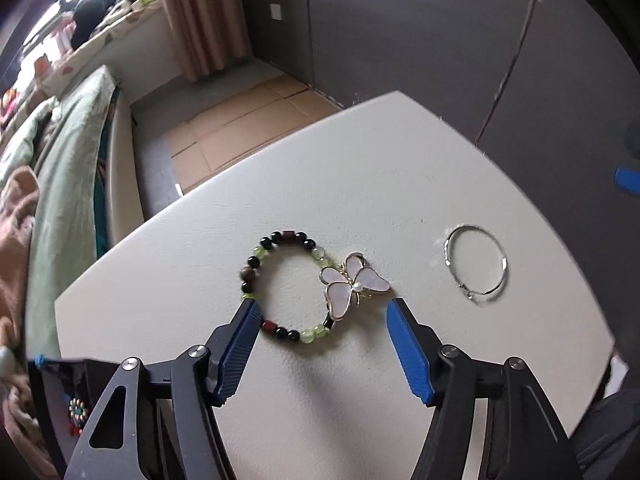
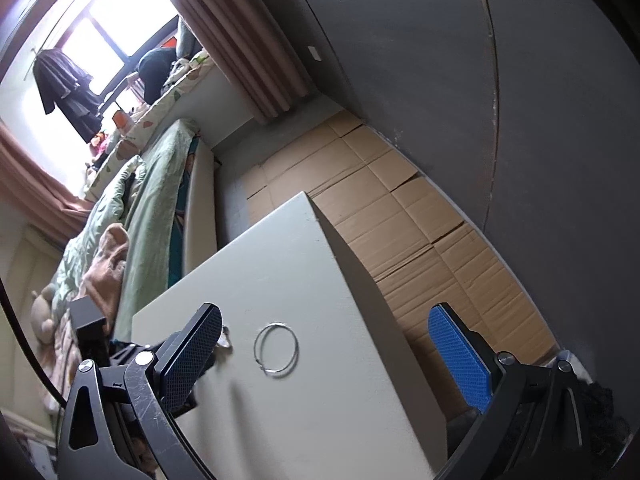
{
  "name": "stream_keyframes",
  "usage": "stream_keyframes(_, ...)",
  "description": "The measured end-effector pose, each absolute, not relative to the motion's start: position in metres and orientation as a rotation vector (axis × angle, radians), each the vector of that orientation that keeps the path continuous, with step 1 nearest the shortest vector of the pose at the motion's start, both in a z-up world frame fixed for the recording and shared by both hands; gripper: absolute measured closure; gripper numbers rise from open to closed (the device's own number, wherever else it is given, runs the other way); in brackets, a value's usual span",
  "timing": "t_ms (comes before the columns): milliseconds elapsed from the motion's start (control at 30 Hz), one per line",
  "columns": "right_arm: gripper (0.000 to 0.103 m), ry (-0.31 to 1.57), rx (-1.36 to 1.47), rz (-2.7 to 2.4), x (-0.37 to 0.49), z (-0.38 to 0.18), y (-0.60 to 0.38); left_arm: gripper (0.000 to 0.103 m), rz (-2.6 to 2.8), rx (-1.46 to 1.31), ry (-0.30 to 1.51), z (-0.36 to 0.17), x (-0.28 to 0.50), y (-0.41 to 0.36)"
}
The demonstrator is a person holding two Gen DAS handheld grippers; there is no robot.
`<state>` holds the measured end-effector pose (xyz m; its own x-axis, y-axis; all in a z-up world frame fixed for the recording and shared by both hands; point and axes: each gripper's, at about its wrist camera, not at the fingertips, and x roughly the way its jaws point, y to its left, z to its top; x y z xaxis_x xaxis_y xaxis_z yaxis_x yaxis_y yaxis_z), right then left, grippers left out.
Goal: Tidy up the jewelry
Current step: 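Move the left tool to the butterfly bead bracelet and grasp its charm, then grasp the silver hoop bangle with the right tool while the left tool holds the butterfly charm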
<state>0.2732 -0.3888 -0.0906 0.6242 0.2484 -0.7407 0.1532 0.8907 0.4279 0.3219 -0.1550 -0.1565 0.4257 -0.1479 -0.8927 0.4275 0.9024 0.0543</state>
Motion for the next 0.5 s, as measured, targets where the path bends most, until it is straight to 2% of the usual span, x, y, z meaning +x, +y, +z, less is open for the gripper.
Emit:
stream_keyframes(100,0.000,0.913,0.479,0.073,0.276,-0.091,-0.384,0.043,-0.380,0.340,1.060,-0.163,0.322,-0.164)
stream_keyframes(267,0.000,0.917,0.448,0.087,0.277,-0.091,-0.377,0.045,-0.396,0.383,1.024,-0.162,0.326,-0.169)
stream_keyframes(367,0.000,0.935,0.409,0.073,0.280,-0.094,-0.372,0.054,-0.435,0.361,1.010,-0.163,0.326,-0.169)
stream_keyframes(433,0.000,0.950,0.377,0.066,0.283,-0.096,-0.369,0.069,-0.461,0.329,1.011,-0.163,0.326,-0.168)
stream_keyframes(500,0.000,0.962,0.345,0.070,0.285,-0.098,-0.363,0.070,-0.473,0.315,1.012,-0.162,0.325,-0.168)
